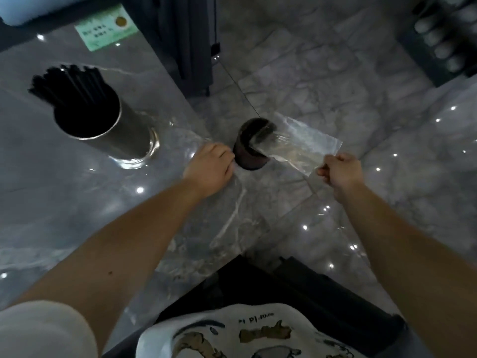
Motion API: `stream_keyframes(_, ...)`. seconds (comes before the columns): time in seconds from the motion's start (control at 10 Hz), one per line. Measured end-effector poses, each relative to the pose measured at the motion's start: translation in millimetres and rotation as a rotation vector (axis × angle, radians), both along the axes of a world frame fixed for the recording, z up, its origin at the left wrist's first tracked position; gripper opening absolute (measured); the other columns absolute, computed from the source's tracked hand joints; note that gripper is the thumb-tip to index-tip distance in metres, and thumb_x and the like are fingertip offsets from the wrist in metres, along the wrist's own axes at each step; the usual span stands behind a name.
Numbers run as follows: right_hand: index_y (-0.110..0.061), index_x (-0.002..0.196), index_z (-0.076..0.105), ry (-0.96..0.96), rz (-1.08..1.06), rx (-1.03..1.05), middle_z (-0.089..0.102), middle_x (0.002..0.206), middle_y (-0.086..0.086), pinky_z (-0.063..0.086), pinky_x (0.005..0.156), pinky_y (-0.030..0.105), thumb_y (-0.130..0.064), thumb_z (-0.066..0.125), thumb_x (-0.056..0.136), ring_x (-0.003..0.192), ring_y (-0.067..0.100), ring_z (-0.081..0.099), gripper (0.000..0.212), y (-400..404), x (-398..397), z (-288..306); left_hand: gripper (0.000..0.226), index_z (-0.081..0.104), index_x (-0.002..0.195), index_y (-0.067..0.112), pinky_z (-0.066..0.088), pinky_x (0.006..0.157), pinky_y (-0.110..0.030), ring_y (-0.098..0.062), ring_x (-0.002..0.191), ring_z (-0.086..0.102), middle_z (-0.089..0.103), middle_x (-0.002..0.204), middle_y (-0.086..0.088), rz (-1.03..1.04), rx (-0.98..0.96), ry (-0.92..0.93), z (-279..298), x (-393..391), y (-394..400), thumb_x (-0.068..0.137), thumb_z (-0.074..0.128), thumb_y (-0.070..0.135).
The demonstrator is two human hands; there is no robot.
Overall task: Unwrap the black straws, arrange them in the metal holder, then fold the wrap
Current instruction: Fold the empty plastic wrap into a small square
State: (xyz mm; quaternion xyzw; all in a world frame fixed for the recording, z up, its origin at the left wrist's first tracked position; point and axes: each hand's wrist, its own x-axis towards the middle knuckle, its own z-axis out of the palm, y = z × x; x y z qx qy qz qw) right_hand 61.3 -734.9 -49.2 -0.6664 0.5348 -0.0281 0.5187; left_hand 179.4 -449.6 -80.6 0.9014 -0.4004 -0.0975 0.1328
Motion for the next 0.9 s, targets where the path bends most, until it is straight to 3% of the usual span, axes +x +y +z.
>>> stream_keyframes(0.1, -0.016, 0.066, 0.047, 0.035, -0.034, -0.01, 0.062, 0.055, 0.008, 0.039, 0.04, 0.018, -0.012, 0.052, 0.087, 0.044, 0.012, 0.059, 0.022, -20, 24, -29, 0.03, 0.068, 0.11, 0.006, 0.038, 0.1, -0.044, -0.037, 0.108, 0.059, 0.066, 0.115, -0.015, -0.041, 0.02, -0.022, -6, 17, -28, 0.095, 0.051, 0.025)
stream_keyframes(0.2, -0.018, 0.075, 0.052, 0.09, -0.041, 0.011, 0.064, 0.06, 0.007, 0.042, 0.044, 0.023, -0.016, 0.051, 0.086, 0.047, 0.016, 0.06, 0.012, -36, 54, -70, 0.036, 0.068, 0.079, 0.012, 0.042, 0.08, -0.038, -0.033, 0.073, 0.064, 0.071, 0.082, -0.012, -0.053, 0.076, -0.021, -12, 22, -42, 0.096, 0.042, 0.032)
stream_keyframes(0.3, -0.017, 0.077, 0.051, 0.119, -0.02, 0.058, 0.063, 0.061, 0.008, 0.045, 0.046, 0.025, -0.015, 0.05, 0.089, 0.049, 0.015, 0.063, 0.012, -44, 86, -119, 0.043, 0.062, 0.059, 0.015, 0.046, 0.071, -0.033, -0.029, 0.052, 0.058, 0.065, 0.06, -0.007, -0.049, 0.075, -0.067, -14, 25, -43, 0.092, 0.041, 0.031)
stream_keyframes(0.4, -0.018, 0.065, 0.05, 0.146, -0.001, 0.049, 0.064, 0.063, 0.014, 0.048, 0.05, 0.032, -0.011, 0.049, 0.086, 0.052, 0.022, 0.063, 0.022, -45, 118, -157, 0.038, 0.062, 0.057, 0.013, 0.048, 0.068, -0.033, -0.029, 0.048, 0.056, 0.062, 0.055, -0.007, -0.044, 0.042, -0.088, -18, 26, -43, 0.089, 0.047, 0.027)
stream_keyframes(0.5, -0.015, 0.06, 0.05, 0.183, 0.021, 0.063, 0.066, 0.074, 0.023, 0.055, 0.066, 0.045, -0.011, 0.05, 0.084, 0.065, 0.031, 0.068, 0.024, -45, 140, -186, 0.034, 0.06, 0.057, 0.013, 0.047, 0.068, -0.034, -0.03, 0.048, 0.053, 0.059, 0.054, -0.008, -0.039, -0.012, -0.119, -23, 27, -43, 0.088, 0.053, 0.024)
stream_keyframes(0.6, -0.007, 0.075, 0.06, 0.233, 0.093, 0.096, 0.072, 0.087, 0.022, 0.058, 0.077, 0.047, -0.024, 0.053, 0.087, 0.079, 0.032, 0.07, 0.022, -44, 156, -205, 0.033, 0.059, 0.057, 0.014, 0.045, 0.069, -0.033, -0.028, 0.048, 0.052, 0.056, 0.053, -0.006, -0.058, -0.037, -0.143, -27, 28, -42, 0.088, 0.053, 0.023)
stream_keyframes(0.7, -0.003, 0.089, 0.065, 0.282, 0.109, 0.199, 0.071, 0.076, 0.013, 0.055, 0.052, 0.026, -0.044, 0.057, 0.089, 0.059, 0.018, 0.068, 0.042, -37, 161, -204, 0.033, 0.06, 0.058, 0.015, 0.044, 0.072, -0.033, -0.027, 0.049, 0.053, 0.058, 0.055, -0.004, -0.041, 0.0, -0.132, -29, 28, -41, 0.089, 0.052, 0.025)
stream_keyframes(0.8, -0.001, 0.092, 0.065, 0.232, 0.122, 0.242, 0.068, 0.074, 0.013, 0.055, 0.054, 0.027, -0.04, 0.059, 0.091, 0.059, 0.018, 0.067, 0.04, -29, 157, -199, 0.033, 0.059, 0.057, 0.015, 0.043, 0.072, -0.033, -0.026, 0.049, 0.052, 0.057, 0.054, -0.003, -0.058, 0.019, -0.13, -27, 27, -41, 0.088, 0.052, 0.025)
stream_keyframes(0.9, -0.006, 0.095, 0.064, 0.196, 0.139, 0.275, 0.067, 0.076, 0.011, 0.059, 0.065, 0.036, -0.034, 0.06, 0.092, 0.067, 0.023, 0.068, 0.029, -23, 135, -192, 0.033, 0.06, 0.057, 0.015, 0.043, 0.071, -0.032, -0.025, 0.048, 0.052, 0.057, 0.054, -0.003, -0.05, 0.003, -0.108, -26, 28, -43, 0.088, 0.053, 0.024)
